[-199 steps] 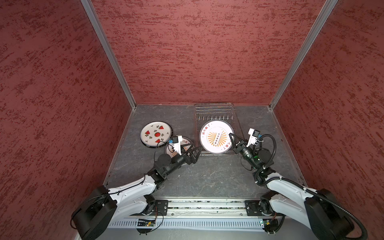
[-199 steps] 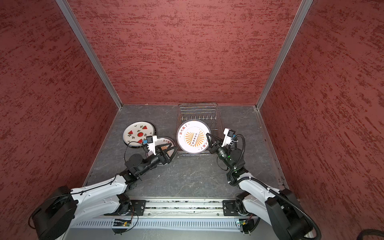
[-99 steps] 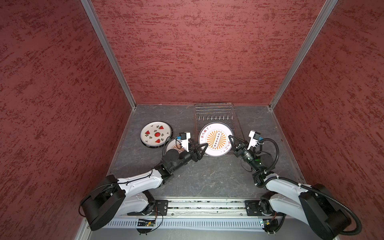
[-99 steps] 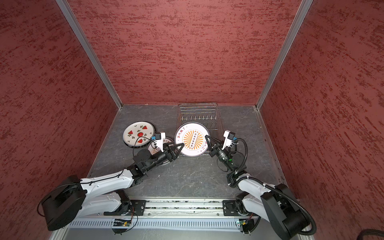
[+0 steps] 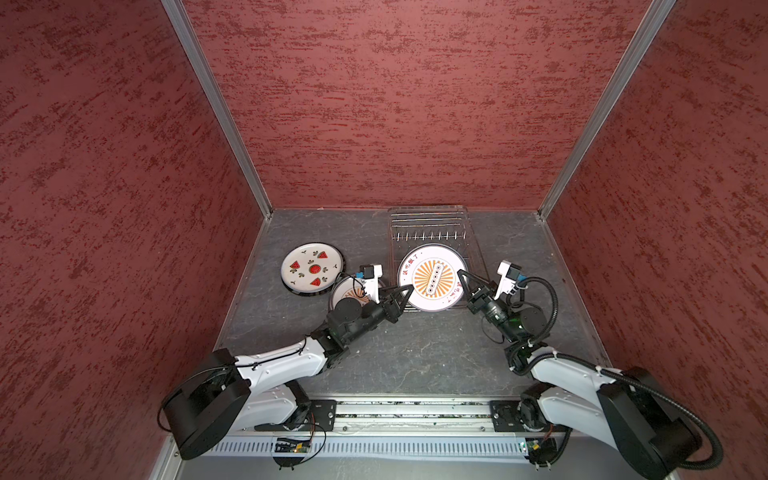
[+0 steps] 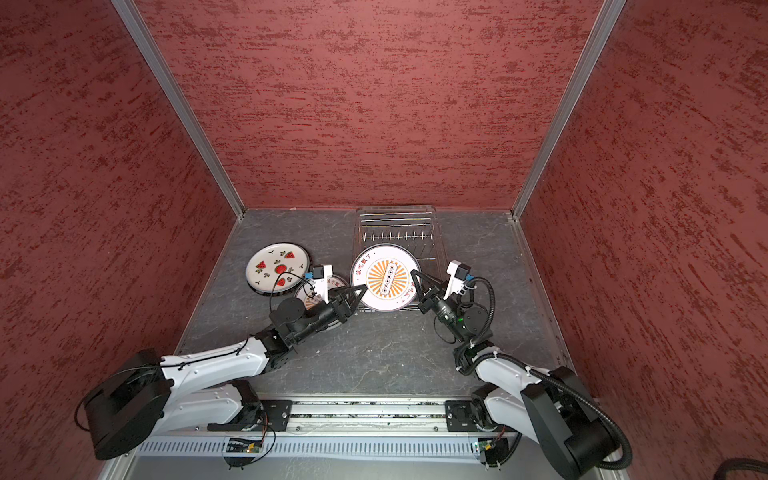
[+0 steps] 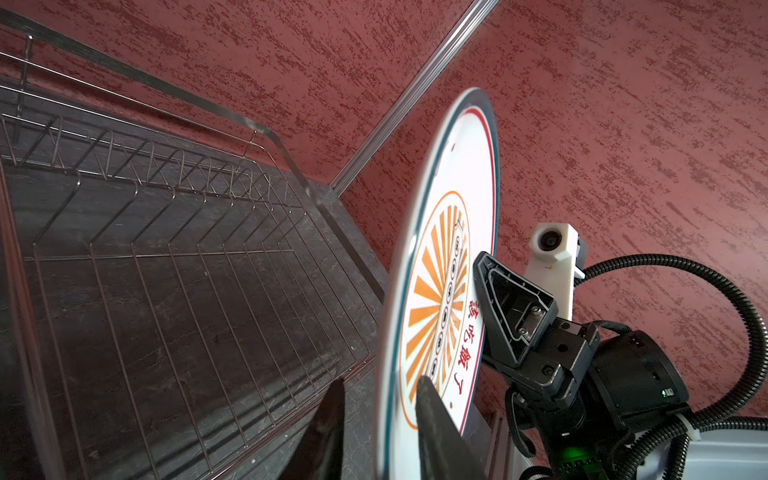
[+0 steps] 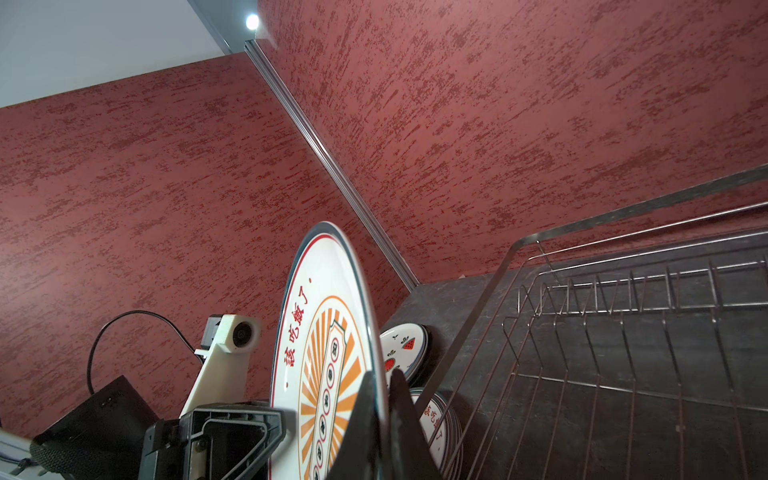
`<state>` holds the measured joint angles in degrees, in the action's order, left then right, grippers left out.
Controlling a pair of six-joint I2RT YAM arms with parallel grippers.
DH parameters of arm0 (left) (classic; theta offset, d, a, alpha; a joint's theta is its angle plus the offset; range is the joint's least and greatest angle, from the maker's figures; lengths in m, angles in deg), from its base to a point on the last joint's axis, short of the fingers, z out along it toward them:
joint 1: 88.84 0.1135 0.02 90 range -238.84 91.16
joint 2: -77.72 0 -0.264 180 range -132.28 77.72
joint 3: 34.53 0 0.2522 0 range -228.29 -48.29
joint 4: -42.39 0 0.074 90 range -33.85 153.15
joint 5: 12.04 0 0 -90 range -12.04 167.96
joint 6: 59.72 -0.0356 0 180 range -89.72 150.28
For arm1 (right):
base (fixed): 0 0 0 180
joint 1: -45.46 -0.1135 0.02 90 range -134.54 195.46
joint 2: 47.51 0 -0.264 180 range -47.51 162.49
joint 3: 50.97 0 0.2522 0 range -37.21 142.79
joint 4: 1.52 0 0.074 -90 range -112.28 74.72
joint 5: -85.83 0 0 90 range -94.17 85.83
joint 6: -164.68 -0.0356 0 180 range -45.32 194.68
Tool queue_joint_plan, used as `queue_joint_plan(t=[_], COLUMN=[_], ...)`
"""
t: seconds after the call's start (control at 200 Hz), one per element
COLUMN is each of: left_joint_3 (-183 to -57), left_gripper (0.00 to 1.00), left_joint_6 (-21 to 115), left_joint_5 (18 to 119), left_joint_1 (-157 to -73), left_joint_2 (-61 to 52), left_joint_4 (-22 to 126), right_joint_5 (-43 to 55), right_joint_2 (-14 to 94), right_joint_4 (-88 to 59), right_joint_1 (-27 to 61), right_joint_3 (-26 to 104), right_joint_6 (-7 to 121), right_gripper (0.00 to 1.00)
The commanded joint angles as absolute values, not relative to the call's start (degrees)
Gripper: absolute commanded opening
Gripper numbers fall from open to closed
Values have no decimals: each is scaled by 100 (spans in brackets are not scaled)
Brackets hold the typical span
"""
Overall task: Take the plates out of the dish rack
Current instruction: 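Carry the sunburst plate toward the left gripper, which reaches open to meet it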
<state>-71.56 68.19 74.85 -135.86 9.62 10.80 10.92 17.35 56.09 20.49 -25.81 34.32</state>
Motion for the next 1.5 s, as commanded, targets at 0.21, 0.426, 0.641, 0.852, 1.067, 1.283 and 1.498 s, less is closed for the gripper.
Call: queue_joint_plan(t=[0.21, 0.426, 0.641, 0.852, 1.067, 1.283, 1.498], left_joint_3=[-7407, -7430, -7440, -7364, -7053, -7053, -7029], left_gripper=[18, 8, 0, 0, 0, 0, 0], left_joint_6=[6799, 6851, 6973, 7216, 7493, 7528, 7554], left_joint_5=[7352, 7328, 7187, 6987, 6582, 6633, 6703], left_joint_1=[-13603, -13578, -13493, -13337, -13155, -13155, -13146], left_joint_2=[986, 977, 917, 863, 841, 812, 829], left_joint_4=[1478, 1509, 1423, 1173, 407, 434, 447], right_joint_5=[783, 700, 857, 1124, 1415, 1657, 1418], right_joint_2=[2082, 2204, 2362, 2536, 2517, 2587, 2623], right_joint_4=[6240, 6263, 6268, 6387, 6191, 6160, 5974], right_joint_1=[2050, 2041, 2015, 2007, 2006, 2013, 2006], right_joint_3=[-2499, -2431, -2326, -2249, -2159, -2084, -2042], right_joint_6=[3634, 3715, 3754, 3742, 3804, 3761, 3623], right_gripper=[0, 0, 0, 4, 23, 81, 99])
